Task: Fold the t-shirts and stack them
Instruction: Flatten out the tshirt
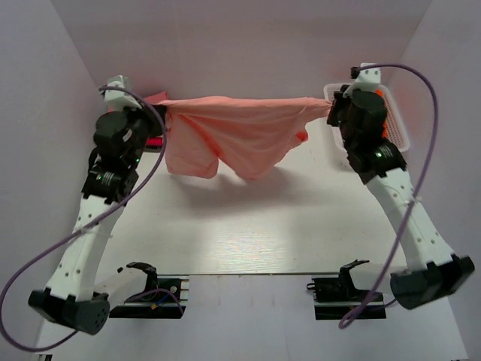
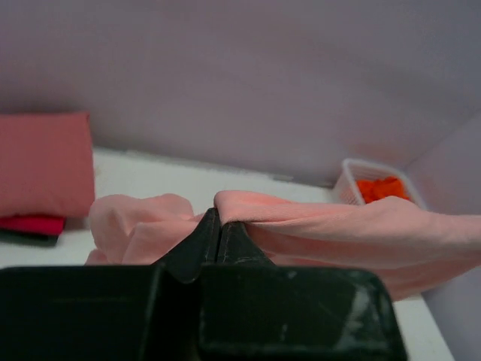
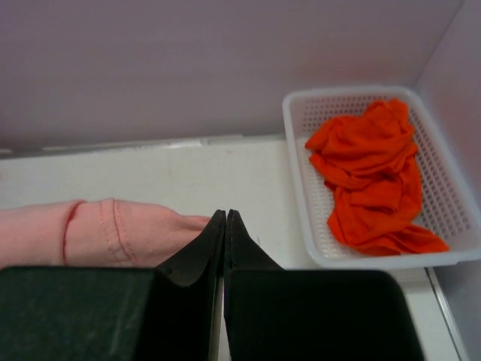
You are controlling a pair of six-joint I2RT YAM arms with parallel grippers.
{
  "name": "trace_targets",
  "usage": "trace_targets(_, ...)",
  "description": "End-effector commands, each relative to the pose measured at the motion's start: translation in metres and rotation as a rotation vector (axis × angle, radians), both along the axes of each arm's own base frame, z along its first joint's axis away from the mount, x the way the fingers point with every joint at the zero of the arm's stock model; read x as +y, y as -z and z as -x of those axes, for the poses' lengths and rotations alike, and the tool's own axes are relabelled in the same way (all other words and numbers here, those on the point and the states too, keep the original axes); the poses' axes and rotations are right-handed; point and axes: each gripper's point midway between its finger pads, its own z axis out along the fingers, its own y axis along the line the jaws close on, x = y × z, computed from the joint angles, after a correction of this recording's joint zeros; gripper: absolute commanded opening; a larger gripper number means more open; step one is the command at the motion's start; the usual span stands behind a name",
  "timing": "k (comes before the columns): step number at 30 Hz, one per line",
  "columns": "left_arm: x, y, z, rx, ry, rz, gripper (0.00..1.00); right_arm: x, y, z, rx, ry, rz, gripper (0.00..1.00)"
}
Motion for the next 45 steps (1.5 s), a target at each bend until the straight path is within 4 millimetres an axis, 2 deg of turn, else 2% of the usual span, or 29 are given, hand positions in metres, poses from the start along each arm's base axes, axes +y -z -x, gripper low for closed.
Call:
trace_targets(1,0.034,-0.094,0.045,-0.272,-0.091,0.007,0.0,-0.049,-0.057,0.031,-0.136,0.121,0.044,0.0)
trace_targets(2,0.031,-0.099,0.051,-0.289,-0.067,0.009,0.0,-0.054,-0.079,0.048,-0.199,0.119,0.023,0.0)
trace_targets(4,0.034,-0.121,0.068,-0.346,-0.06,0.014,0.0,-0.058,-0.091,0.058,-0.234,0.116,0.057,0.0)
trace_targets(5,0.031,-0.127,0.075,-0.358,-0.038,0.013,0.0,-0.063,-0.108,0.073,-0.278,0.119,0.045,0.0)
trace_targets(6,0.031,-0.143,0.087,-0.4,-0.021,0.021,0.0,-0.064,-0.111,0.077,-0.284,0.118,0.046,0.0)
trace_targets(7,0.028,-0.146,0.09,-0.405,-0.003,0.009,0.0,-0.065,-0.118,0.084,-0.3,0.111,0.042,0.0)
trace_targets(10,0.024,-0.17,0.119,-0.481,0.058,0.013,0.0,-0.068,-0.144,0.116,-0.373,0.073,0.018,0.0)
trace_targets(11,0.023,-0.175,0.123,-0.493,0.069,0.009,0.0,-0.063,-0.149,0.12,-0.387,0.042,0.012,0.0)
trace_targets(12,0.023,-0.181,0.135,-0.515,0.082,0.01,0.0,-0.066,-0.161,0.137,-0.429,0.029,-0.002,0.0)
trace_targets(13,0.025,-0.189,0.144,-0.538,0.083,0.023,0.0,-0.062,-0.165,0.142,-0.445,0.002,-0.012,0.0)
trace_targets(14,0.021,-0.186,0.145,-0.531,0.106,0.016,0.0,-0.06,-0.168,0.147,-0.459,-0.021,-0.016,0.0)
trace_targets(18,0.022,-0.202,0.174,-0.583,0.137,0.035,0.0,-0.063,-0.183,0.176,-0.519,-0.046,-0.041,0.0)
trace_targets(22,0.017,-0.2,0.18,-0.58,0.171,0.036,0.0,-0.069,-0.179,0.183,-0.529,-0.026,-0.051,0.0)
trace_targets(25,0.01,-0.185,0.166,-0.524,0.193,0.059,0.0,-0.072,-0.17,0.176,-0.503,0.004,-0.058,0.0)
trace_targets(26,0.008,-0.178,0.156,-0.497,0.193,0.056,0.0,-0.07,-0.165,0.171,-0.495,0.005,-0.061,0.0)
trace_targets(28,0.005,-0.157,0.137,-0.417,0.186,0.071,0.0,-0.068,-0.156,0.16,-0.471,0.006,-0.053,0.0)
trace_targets(29,0.003,-0.141,0.121,-0.365,0.176,0.085,0.0,-0.064,-0.147,0.151,-0.446,0.001,-0.044,0.0)
trace_targets(31,0.001,-0.119,0.106,-0.303,0.167,0.1,0.0,-0.061,-0.128,0.136,-0.399,0.017,-0.067,0.0)
trace_targets(32,-0.002,-0.098,0.095,-0.258,0.167,0.104,0.0,-0.058,-0.109,0.124,-0.362,0.022,-0.066,0.0)
trace_targets(34,-0.007,-0.076,0.078,-0.209,0.167,0.112,0.0,-0.055,-0.089,0.106,-0.319,0.041,-0.075,0.0)
trace_targets(36,-0.011,-0.032,0.053,-0.094,0.151,0.122,0.0,-0.051,-0.054,0.083,-0.252,0.06,-0.065,0.0)
trace_targets(38,-0.013,-0.002,0.036,-0.007,0.137,0.109,0.0,-0.047,-0.036,0.07,-0.222,0.061,-0.063,0.0)
trace_targets(39,-0.015,0.016,0.028,0.045,0.135,0.101,0.0,-0.043,-0.019,0.06,-0.181,0.057,-0.049,0.0)
trace_targets(40,-0.014,0.026,0.02,0.071,0.119,0.096,0.0,-0.04,-0.009,0.049,-0.154,0.058,-0.046,0.0)
trace_targets(41,-0.017,0.058,0.007,0.151,0.115,0.083,0.0,-0.037,0.005,0.039,-0.118,0.06,-0.038,0.0)
trace_targets(42,-0.017,0.068,0.0,0.162,0.105,0.08,0.0,-0.036,0.011,0.033,-0.1,0.063,-0.032,0.0)
trace_targets(43,-0.019,0.079,-0.007,0.177,0.104,0.078,0.0,-0.031,0.03,0.017,-0.056,0.064,-0.016,0.0)
trace_targets(44,-0.022,0.099,-0.021,0.202,0.103,0.073,0.0,-0.031,0.035,0.012,-0.045,0.073,-0.01,0.0)
trace_targets(45,-0.023,0.106,-0.028,0.213,0.102,0.072,0.0,-0.031,0.039,0.007,-0.04,0.079,-0.004,0.0)
